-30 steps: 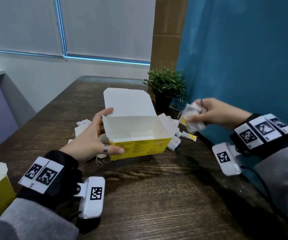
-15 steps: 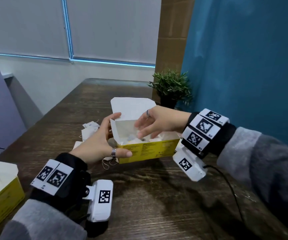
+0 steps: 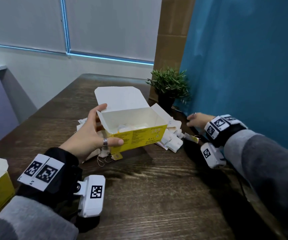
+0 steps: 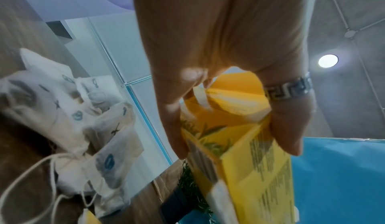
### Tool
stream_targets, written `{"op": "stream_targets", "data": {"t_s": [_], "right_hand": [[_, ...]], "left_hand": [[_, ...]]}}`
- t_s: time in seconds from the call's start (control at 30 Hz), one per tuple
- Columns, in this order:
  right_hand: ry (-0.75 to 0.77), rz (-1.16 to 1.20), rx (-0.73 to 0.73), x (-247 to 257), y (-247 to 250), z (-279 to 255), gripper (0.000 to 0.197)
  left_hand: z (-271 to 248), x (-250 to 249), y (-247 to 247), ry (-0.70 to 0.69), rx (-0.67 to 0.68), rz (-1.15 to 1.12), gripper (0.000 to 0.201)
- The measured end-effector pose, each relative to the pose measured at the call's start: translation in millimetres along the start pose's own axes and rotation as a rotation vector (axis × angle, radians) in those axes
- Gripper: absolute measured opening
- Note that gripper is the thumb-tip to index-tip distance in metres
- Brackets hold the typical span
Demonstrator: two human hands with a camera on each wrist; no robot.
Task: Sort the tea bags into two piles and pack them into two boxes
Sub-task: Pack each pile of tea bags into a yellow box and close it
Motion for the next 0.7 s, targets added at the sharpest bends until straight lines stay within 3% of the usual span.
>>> {"op": "stream_targets", "data": {"t_s": [0.07, 0.2, 0.4, 0.47, 0.53, 0.63, 0.7], "right_hand": [[-0.037, -0.2, 0.046, -9.8, -19.6, 8.0, 0.04], [-0.059, -0.195, 0.066, -19.8, -38.0, 8.8, 0.048], [-0.051, -0.182, 0.092, -21.2, -30.8, 1.9, 0.036], [-0.009, -0.088, 0.041, -16.7, -16.8, 0.4, 0.029], [0.114, 0.171, 0.018, -0.3, -5.1, -3.4, 0.024], [0.278, 0.549, 0.221, 35.8, -15.4, -15.1, 0.031], [0.293, 0.434, 0.355, 57.9, -37.3, -25.9, 0.029]], "left_hand": [[-0.1, 1.5, 8.0, 0.011, -0.028, 0.004, 0.133], [0.6, 1.8, 15.8, 0.003, -0.054, 0.014, 0.136], [0.7, 0.1, 17.5, 0.005, -0.062, 0.01, 0.139], [0.6, 0.7, 18.5, 0.013, -0.07, 0.006, 0.143], [0.3, 1.0, 17.4, 0.022, -0.078, -0.006, 0.134], [1.5, 4.1, 17.8, 0.03, -0.097, 0.01, 0.122], [1.8, 5.1, 19.3, 0.04, -0.115, 0.018, 0.113]]}}
Point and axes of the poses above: each hand's wrist, its own z-axis towards the middle knuckle, its own y-axis out of the back of the hand, x = y × z, the point moved 10 cm from there along z, towards the middle knuckle, and after that the axes turned 8 degrees about x, right-handed, at the moved point
